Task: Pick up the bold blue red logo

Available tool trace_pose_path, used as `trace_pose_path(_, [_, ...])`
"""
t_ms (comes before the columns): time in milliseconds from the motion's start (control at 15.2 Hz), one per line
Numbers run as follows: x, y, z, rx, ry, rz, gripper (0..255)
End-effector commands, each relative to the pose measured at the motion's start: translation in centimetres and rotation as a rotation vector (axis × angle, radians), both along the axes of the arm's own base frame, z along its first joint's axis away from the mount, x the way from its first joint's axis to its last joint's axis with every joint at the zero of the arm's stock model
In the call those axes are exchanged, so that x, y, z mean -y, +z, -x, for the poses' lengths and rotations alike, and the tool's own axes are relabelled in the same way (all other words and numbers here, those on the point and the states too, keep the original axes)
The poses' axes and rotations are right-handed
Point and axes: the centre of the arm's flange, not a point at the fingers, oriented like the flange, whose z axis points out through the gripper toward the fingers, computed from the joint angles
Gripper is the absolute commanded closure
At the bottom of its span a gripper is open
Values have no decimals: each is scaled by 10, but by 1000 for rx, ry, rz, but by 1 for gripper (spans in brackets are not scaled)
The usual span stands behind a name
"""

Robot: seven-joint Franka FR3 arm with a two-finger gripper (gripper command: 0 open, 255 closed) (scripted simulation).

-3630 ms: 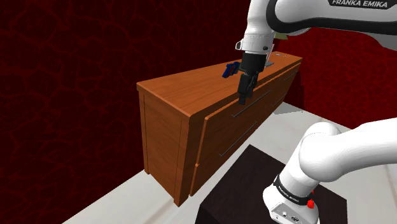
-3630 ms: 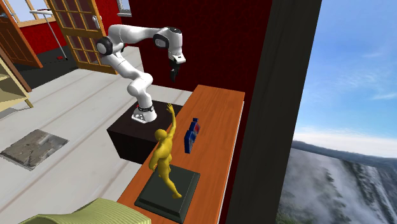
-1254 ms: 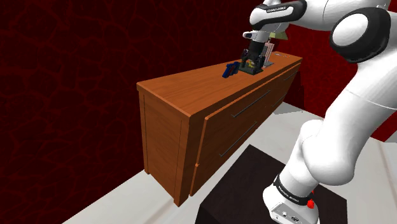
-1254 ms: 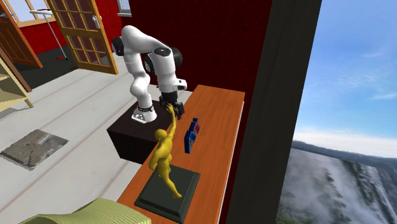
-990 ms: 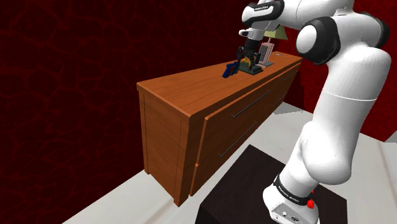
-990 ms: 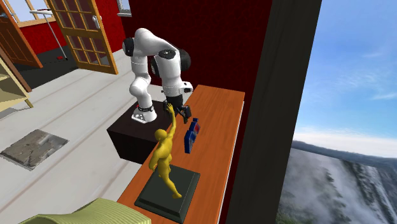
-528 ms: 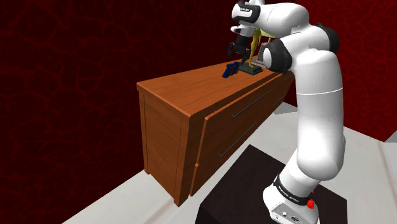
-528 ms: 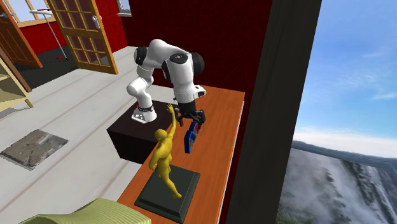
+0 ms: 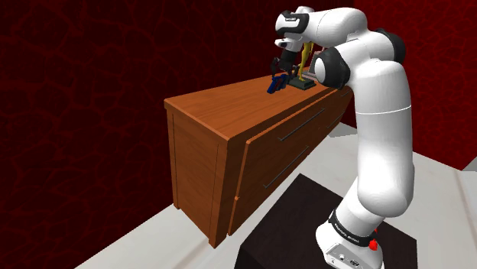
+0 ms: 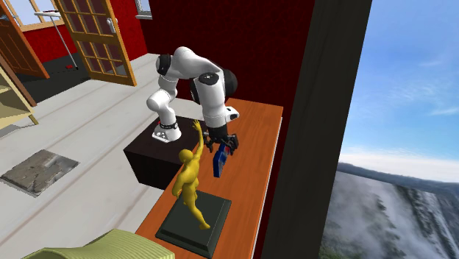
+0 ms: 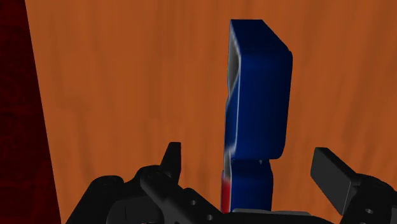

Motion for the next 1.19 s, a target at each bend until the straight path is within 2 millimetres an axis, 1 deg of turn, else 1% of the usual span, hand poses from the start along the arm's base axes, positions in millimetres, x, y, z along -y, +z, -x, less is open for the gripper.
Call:
trace_pose_path(0, [0, -2, 0, 0, 0, 0, 255])
trace_pose_path(594, [1, -2, 0, 0, 0, 0, 255])
trace_pose_path(1122, [1, 40, 0, 0, 0, 0, 255])
